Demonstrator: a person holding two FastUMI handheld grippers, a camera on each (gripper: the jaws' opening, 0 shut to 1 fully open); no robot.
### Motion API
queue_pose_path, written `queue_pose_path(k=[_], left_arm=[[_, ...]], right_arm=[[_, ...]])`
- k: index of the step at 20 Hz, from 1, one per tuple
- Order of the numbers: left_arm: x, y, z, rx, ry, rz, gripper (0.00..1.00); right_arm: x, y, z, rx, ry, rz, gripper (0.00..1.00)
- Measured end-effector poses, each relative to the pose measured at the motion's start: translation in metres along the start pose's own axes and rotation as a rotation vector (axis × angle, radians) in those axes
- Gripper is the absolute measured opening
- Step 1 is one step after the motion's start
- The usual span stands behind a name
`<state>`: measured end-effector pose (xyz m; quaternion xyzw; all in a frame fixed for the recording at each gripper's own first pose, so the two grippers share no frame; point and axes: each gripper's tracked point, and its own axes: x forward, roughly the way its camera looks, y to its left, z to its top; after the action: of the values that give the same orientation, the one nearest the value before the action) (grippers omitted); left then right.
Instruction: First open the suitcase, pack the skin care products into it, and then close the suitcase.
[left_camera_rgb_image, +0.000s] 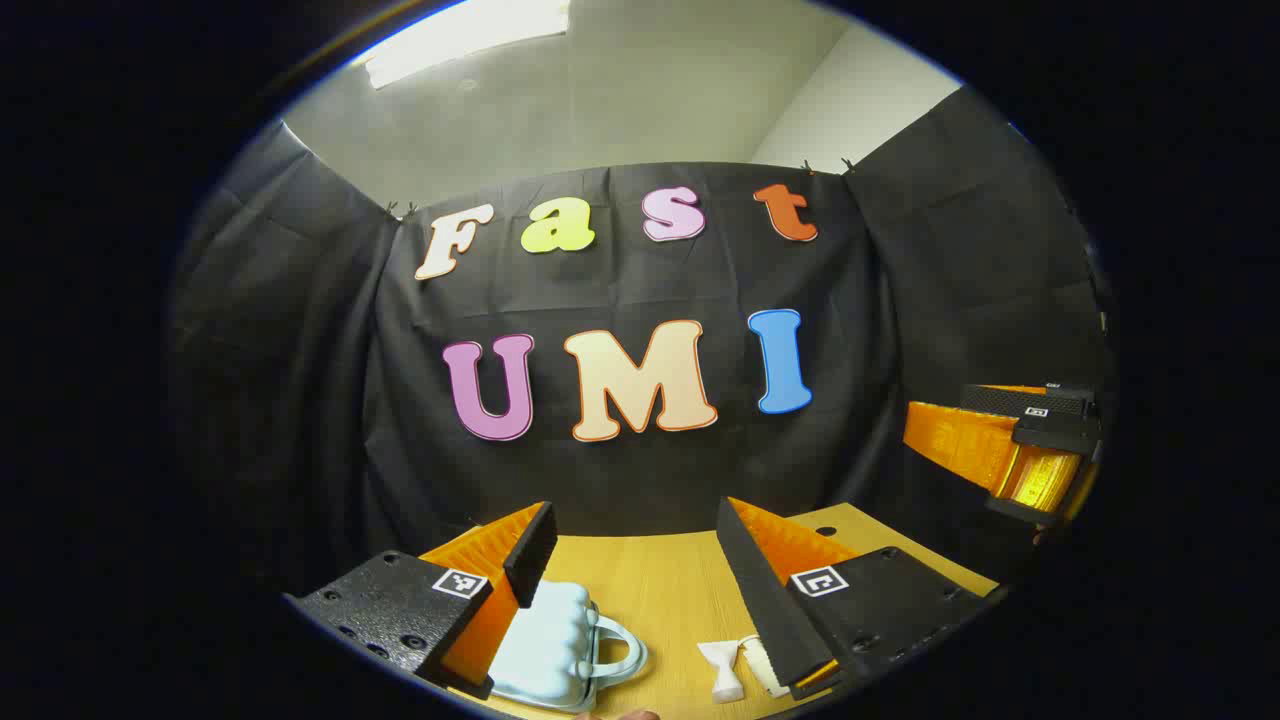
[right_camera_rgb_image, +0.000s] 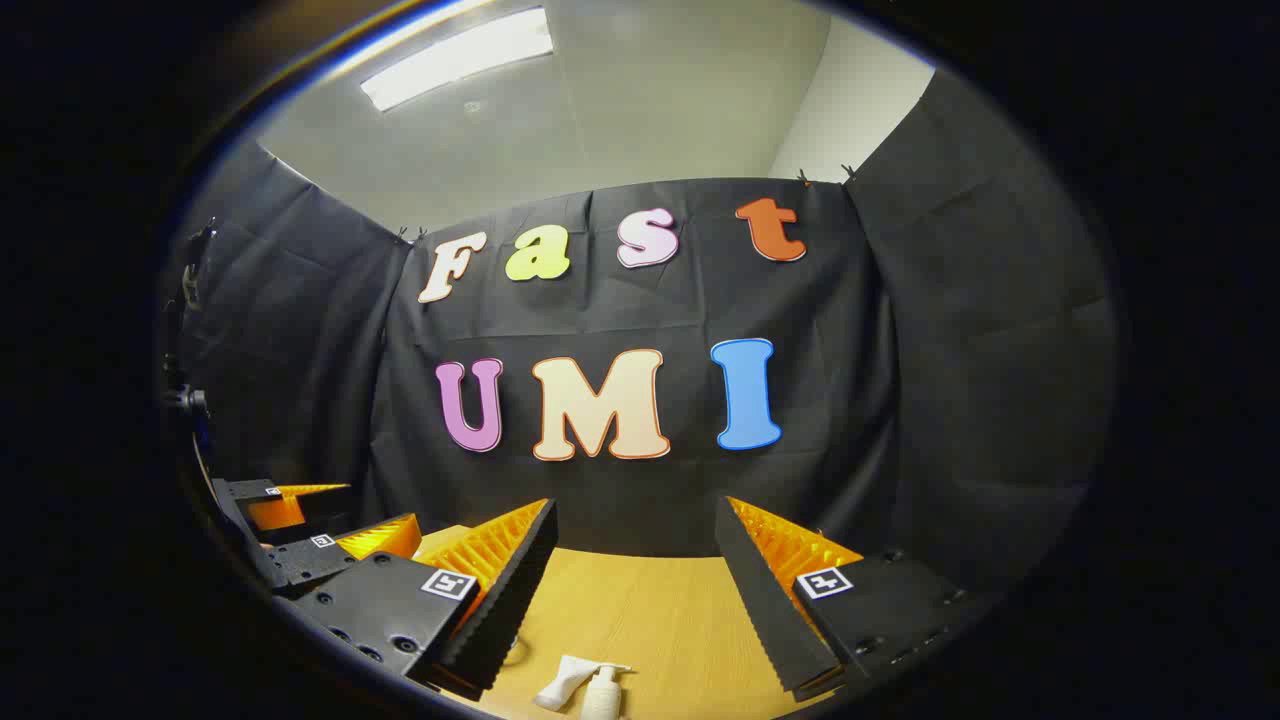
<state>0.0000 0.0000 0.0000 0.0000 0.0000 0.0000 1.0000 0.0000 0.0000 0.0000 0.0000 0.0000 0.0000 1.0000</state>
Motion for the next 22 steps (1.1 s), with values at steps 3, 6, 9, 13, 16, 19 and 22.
queue_pose_path(k=[3, 6, 9, 13, 16, 19, 22], left_arm=[[-0.001, -0.006, -0.001, 0.014, 0.007, 0.015, 0.93], [-0.004, -0.006, 0.000, 0.019, 0.002, 0.040, 0.96], [-0.001, -0.009, -0.001, -0.004, -0.004, 0.035, 0.96], [0.007, -0.004, -0.001, -0.025, -0.013, 0.001, 0.96], [0.017, 0.000, -0.010, -0.037, -0.002, -0.026, 0.96], [0.025, 0.002, -0.041, -0.017, 0.073, -0.052, 0.96], [0.035, 0.004, -0.084, 0.000, 0.195, -0.062, 0.96]], right_arm=[[0.000, -0.008, 0.002, 0.019, -0.010, 0.018, 1.00], [0.002, -0.013, -0.004, 0.028, -0.005, 0.033, 1.00], [0.005, -0.017, -0.008, 0.032, 0.009, 0.023, 1.00], [0.010, -0.011, 0.000, 0.018, -0.016, -0.016, 0.99], [0.013, 0.003, -0.003, -0.003, -0.012, -0.025, 0.99], [0.014, 0.009, -0.007, -0.030, -0.001, -0.036, 0.99], [0.015, 0.005, -0.018, -0.047, 0.028, -0.058, 0.99]])
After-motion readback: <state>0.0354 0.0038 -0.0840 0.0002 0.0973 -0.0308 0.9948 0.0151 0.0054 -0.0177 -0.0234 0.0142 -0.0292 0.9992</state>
